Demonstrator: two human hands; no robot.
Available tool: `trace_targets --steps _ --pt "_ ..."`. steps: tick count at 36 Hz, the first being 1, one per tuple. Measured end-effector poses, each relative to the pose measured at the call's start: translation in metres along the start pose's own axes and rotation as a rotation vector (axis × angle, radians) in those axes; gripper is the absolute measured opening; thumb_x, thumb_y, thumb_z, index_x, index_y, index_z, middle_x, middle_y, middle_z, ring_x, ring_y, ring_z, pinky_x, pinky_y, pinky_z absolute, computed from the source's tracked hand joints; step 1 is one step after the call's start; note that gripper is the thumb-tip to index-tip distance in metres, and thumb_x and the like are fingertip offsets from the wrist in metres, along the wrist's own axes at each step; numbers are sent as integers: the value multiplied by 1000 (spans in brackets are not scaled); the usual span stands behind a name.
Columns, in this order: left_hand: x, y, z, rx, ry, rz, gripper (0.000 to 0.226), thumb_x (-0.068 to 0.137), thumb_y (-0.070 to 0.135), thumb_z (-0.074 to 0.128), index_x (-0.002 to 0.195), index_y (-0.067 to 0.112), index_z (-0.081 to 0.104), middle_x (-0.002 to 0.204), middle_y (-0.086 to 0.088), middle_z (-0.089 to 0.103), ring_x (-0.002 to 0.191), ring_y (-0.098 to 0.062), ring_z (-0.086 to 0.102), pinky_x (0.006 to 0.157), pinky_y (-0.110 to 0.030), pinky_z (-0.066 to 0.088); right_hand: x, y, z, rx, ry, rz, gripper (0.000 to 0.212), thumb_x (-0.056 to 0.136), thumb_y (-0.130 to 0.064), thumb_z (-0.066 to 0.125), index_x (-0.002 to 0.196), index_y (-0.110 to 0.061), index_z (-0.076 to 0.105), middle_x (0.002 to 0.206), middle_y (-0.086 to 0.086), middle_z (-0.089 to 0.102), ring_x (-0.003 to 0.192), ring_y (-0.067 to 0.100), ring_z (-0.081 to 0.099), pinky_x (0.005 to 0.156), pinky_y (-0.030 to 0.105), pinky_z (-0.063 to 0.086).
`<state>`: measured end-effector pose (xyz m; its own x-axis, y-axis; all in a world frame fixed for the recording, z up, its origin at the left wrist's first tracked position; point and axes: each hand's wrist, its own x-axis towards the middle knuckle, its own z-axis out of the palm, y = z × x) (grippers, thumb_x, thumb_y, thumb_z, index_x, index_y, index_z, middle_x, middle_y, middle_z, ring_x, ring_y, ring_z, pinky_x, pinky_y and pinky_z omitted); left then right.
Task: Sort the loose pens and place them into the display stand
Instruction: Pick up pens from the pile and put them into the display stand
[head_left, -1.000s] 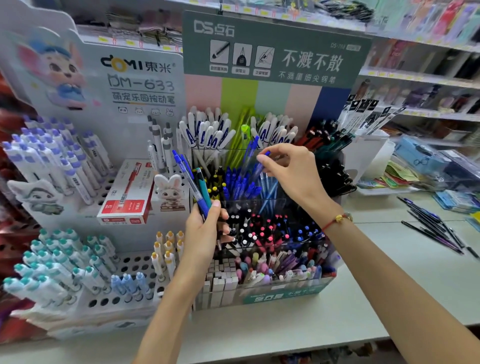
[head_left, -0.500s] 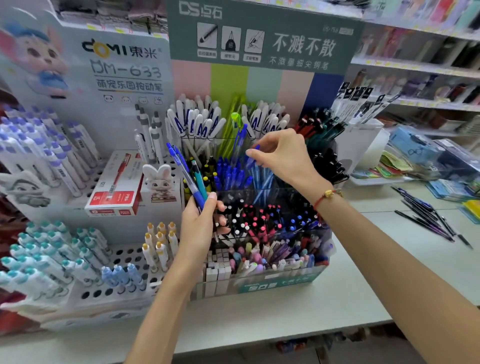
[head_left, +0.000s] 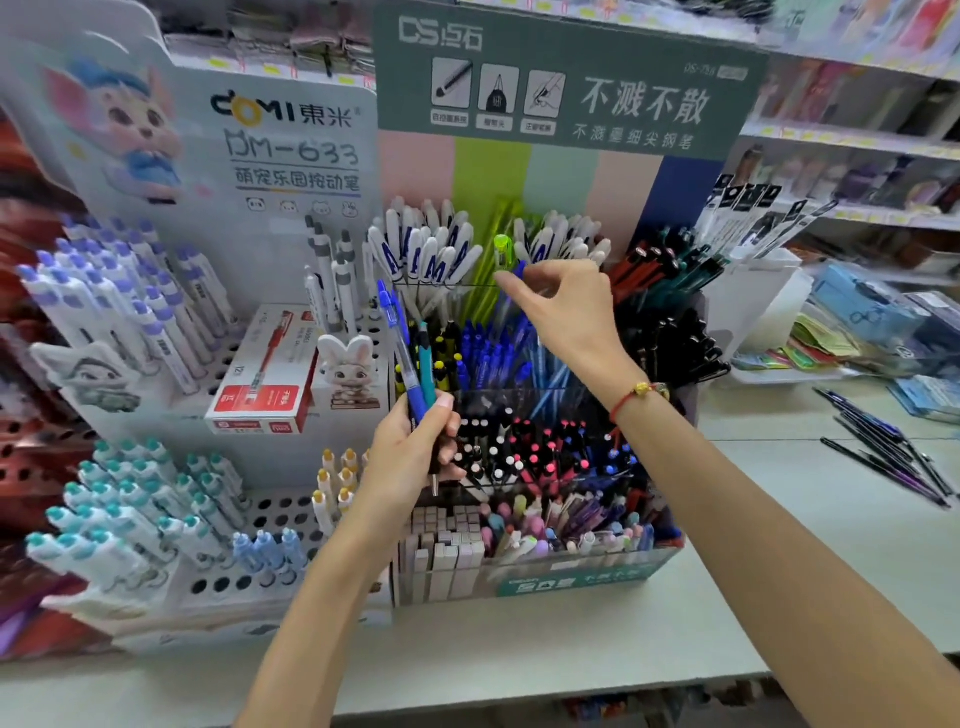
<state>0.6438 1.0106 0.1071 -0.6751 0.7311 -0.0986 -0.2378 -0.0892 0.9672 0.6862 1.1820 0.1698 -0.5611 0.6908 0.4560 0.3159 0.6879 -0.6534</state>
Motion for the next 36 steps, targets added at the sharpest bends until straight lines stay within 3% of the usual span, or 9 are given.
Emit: trace_targets --steps 4,10,15,19,24,28,31,34,36 --pt "2 1 -6 -14 -2 15 10 99 21 48 90 18 51 63 11 48 46 -2 41 48 -18 48 -13 -1 2 -187 -195 -141 31 83 -49 68 80 -19 74 69 -11 63 62 3 52 59 25 44" --pt "5 2 -9 -15 -20 5 10 99 20 47 91 19 52 60 13 50 46 -2 42 48 -18 48 -21 3 17 -462 -11 -257 37 90 -44 61 76 -11 66 77 2 62 86 20 48 67 30 36" --pt "5 4 -13 -32 -33 -40 8 99 21 48 92 19 53 60 12 47 43 -2 40 47 -17 47 -26 1 25 -473 47 -278 35 90 -38 63 73 -7 66 70 11 66 92 34 52 76 41 39" --pt "5 5 -15 -86 -75 -42 6 98 23 48 97 18 53 57 11 41 41 -3 34 45 -17 47 -30 10 12 -484 -81 -332 33 91 -43 60 85 -13 73 75 2 61 97 28 47 77 34 24" --pt "5 8 -14 -88 -126 -32 10 98 23 46 99 16 52 58 11 40 43 -4 33 45 -17 46 -29 4 20 -553 -50 -243 31 92 -42 59 98 -13 69 88 7 68 104 29 48 82 38 32" --pt "1 8 -11 -61 -170 -40 9 100 16 43 99 14 51 65 5 41 43 -3 37 44 -20 47 -39 5 25 -474 111 -211 26 82 -34 72 104 -22 68 95 0 68 100 24 51 81 34 36" --pt "-1 2 -13 201 -144 66 10 100 16 45 99 23 52 70 2 44 49 -3 45 52 -27 55 -51 -9 15 -245 230 -245 22 86 -27 69 108 -23 68 105 -3 63 104 18 49 84 30 38" --pt "-3 -2 -7 474 -101 187 8 100 30 46 92 33 48 69 3 46 57 -12 49 61 -42 52 -60 -35 9 112 46 -96 35 87 -45 64 112 -21 64 91 -7 61 81 12 57 72 29 50" --pt "-5 -2 1 555 -79 226 9 99 35 45 91 33 46 68 5 47 59 -14 48 60 -39 44 -61 -40 8 135 -28 -35 41 84 -45 69 113 -18 62 84 -8 61 70 11 60 67 28 52"
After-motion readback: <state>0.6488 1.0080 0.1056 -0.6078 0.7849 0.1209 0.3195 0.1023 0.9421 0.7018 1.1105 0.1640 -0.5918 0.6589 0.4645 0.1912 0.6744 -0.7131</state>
